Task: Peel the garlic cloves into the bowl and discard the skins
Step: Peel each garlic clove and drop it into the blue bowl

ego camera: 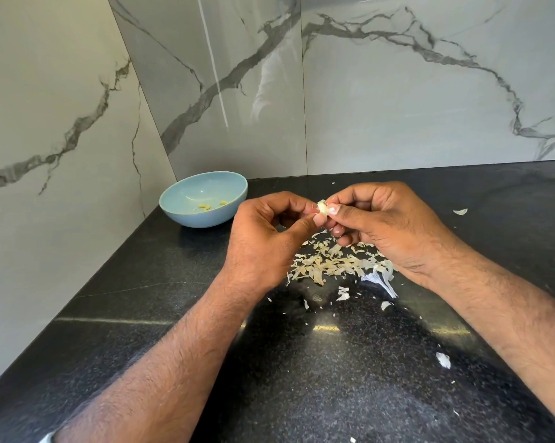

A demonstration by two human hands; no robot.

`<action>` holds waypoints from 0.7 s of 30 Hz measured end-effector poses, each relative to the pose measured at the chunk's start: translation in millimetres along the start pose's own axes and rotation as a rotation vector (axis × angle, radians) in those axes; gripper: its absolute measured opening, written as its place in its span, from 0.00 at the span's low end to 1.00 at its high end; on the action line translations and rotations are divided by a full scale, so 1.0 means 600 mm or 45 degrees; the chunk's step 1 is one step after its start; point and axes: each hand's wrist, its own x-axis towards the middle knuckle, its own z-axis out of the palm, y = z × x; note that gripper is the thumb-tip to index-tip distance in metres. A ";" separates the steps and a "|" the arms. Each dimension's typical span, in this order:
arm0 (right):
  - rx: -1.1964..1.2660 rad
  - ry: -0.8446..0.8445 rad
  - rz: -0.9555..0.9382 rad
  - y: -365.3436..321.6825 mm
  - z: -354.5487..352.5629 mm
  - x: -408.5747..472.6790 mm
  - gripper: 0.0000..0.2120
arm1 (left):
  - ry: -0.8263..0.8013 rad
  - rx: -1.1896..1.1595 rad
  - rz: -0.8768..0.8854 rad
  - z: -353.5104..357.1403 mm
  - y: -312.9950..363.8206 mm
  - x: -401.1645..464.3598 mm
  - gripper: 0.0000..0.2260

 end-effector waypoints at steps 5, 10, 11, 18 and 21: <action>0.031 0.024 0.001 0.001 0.001 0.000 0.03 | 0.032 -0.135 -0.043 0.002 0.007 -0.003 0.06; -0.227 -0.001 -0.113 0.000 0.001 0.001 0.05 | 0.073 -0.111 -0.043 0.004 0.008 -0.004 0.08; -0.288 -0.005 -0.147 -0.002 0.000 0.000 0.05 | 0.084 -0.104 -0.038 0.003 0.009 -0.005 0.08; -0.703 0.082 -0.354 -0.009 0.005 -0.012 0.03 | 0.104 0.149 0.035 0.002 0.016 -0.009 0.06; -0.775 0.097 -0.395 -0.004 0.010 -0.011 0.04 | 0.125 0.239 0.007 0.003 0.016 -0.009 0.05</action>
